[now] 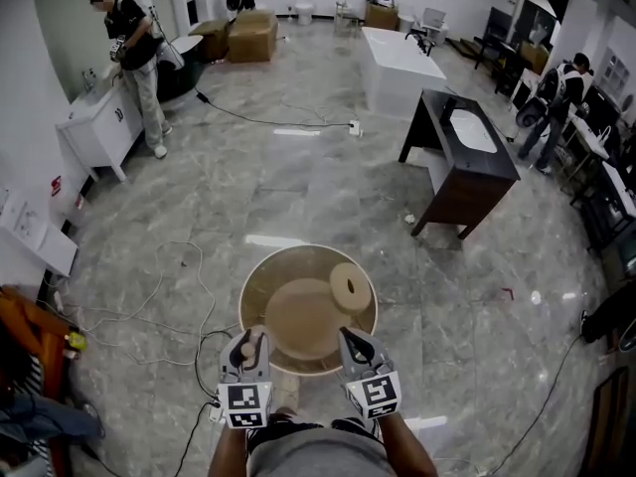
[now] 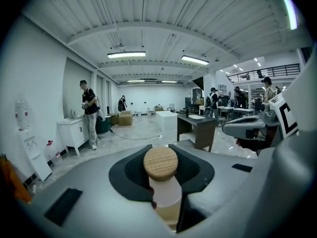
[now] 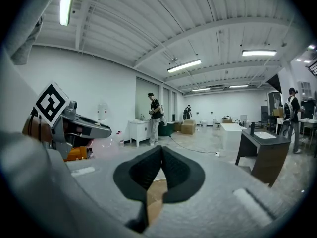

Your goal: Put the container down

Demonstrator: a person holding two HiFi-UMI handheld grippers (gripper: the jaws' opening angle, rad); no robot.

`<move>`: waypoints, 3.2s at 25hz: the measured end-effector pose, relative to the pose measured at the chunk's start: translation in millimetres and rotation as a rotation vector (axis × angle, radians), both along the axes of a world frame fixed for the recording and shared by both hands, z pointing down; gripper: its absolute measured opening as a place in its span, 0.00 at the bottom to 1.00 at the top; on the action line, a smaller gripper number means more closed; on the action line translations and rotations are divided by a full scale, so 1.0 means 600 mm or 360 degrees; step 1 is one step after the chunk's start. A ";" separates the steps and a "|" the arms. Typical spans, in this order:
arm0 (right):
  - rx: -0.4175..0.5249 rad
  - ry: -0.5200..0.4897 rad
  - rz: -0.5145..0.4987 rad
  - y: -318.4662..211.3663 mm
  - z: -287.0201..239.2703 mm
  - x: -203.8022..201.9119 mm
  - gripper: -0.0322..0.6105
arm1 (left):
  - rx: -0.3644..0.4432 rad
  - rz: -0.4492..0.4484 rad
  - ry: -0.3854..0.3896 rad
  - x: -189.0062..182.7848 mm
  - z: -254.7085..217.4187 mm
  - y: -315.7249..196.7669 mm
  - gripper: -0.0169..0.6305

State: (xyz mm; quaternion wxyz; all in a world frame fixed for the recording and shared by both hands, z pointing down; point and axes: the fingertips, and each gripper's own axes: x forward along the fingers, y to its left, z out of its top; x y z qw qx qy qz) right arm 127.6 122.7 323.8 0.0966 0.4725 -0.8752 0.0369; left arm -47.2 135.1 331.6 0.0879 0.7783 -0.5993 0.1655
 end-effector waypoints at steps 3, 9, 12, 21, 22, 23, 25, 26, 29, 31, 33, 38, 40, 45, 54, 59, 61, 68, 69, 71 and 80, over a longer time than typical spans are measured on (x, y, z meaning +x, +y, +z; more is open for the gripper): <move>-0.0005 0.0009 -0.0004 -0.041 0.000 -0.035 0.05 | -0.0007 0.0029 -0.0008 -0.026 0.003 -0.042 0.21; -0.0043 0.0019 0.0012 -0.131 0.022 -0.106 0.05 | -0.0054 0.0083 0.0006 -0.076 0.036 -0.131 0.21; -0.0058 0.0019 0.0017 -0.176 0.035 -0.139 0.05 | -0.0062 0.0117 0.0008 -0.095 0.050 -0.178 0.20; -0.0117 0.0040 0.0004 -0.306 0.107 -0.198 0.05 | -0.0111 0.0155 -0.0011 -0.134 0.124 -0.301 0.21; -0.0128 0.0040 -0.0007 -0.321 0.118 -0.202 0.05 | -0.0116 0.0149 -0.0007 -0.137 0.134 -0.314 0.20; -0.0140 0.0040 -0.0016 -0.334 0.131 -0.204 0.05 | -0.0120 0.0141 0.0001 -0.138 0.146 -0.326 0.21; -0.0164 0.0039 -0.0035 -0.360 0.162 -0.203 0.05 | -0.0123 0.0123 0.0002 -0.137 0.170 -0.349 0.21; -0.0175 0.0035 -0.0051 -0.374 0.177 -0.204 0.05 | -0.0122 0.0113 -0.0008 -0.137 0.183 -0.361 0.21; -0.0219 0.0037 -0.0133 -0.419 0.227 -0.209 0.05 | -0.0126 0.0068 -0.0021 -0.135 0.228 -0.396 0.20; -0.0252 0.0048 -0.0191 -0.453 0.267 -0.211 0.05 | -0.0139 0.0030 -0.0001 -0.131 0.263 -0.422 0.21; -0.0279 0.0055 -0.0245 -0.486 0.308 -0.217 0.05 | -0.0156 0.0000 0.0016 -0.127 0.298 -0.447 0.21; -0.0342 0.0047 -0.0340 -0.549 0.387 -0.239 0.05 | -0.0208 -0.0071 0.0035 -0.127 0.379 -0.499 0.20; -0.0358 0.0041 -0.0360 -0.568 0.415 -0.243 0.05 | -0.0222 -0.0090 0.0034 -0.129 0.408 -0.516 0.21; -0.0398 0.0007 -0.0405 -0.612 0.482 -0.258 0.05 | -0.0258 -0.0134 0.0017 -0.133 0.489 -0.552 0.21; -0.0475 0.0020 -0.0472 -0.672 0.621 -0.272 0.05 | -0.0316 -0.0181 0.0017 -0.137 0.629 -0.614 0.21; -0.0510 0.0060 -0.0484 -0.697 0.697 -0.272 0.05 | -0.0338 -0.0194 0.0008 -0.140 0.697 -0.642 0.21; -0.0523 0.0062 -0.0496 -0.703 0.720 -0.276 0.05 | -0.0346 -0.0201 0.0017 -0.140 0.722 -0.649 0.21; -0.0526 0.0066 -0.0531 -0.714 0.825 -0.280 0.05 | -0.0384 -0.0198 0.0009 -0.140 0.819 -0.665 0.21; -0.0536 0.0058 -0.0531 -0.715 0.834 -0.282 0.05 | -0.0392 -0.0198 0.0008 -0.140 0.833 -0.666 0.21; -0.0561 0.0046 -0.0533 -0.715 0.849 -0.285 0.05 | -0.0408 -0.0205 0.0007 -0.142 0.858 -0.667 0.21; -0.0642 0.0090 -0.0560 -0.707 0.918 -0.284 0.05 | -0.0493 -0.0249 0.0014 -0.143 0.960 -0.667 0.21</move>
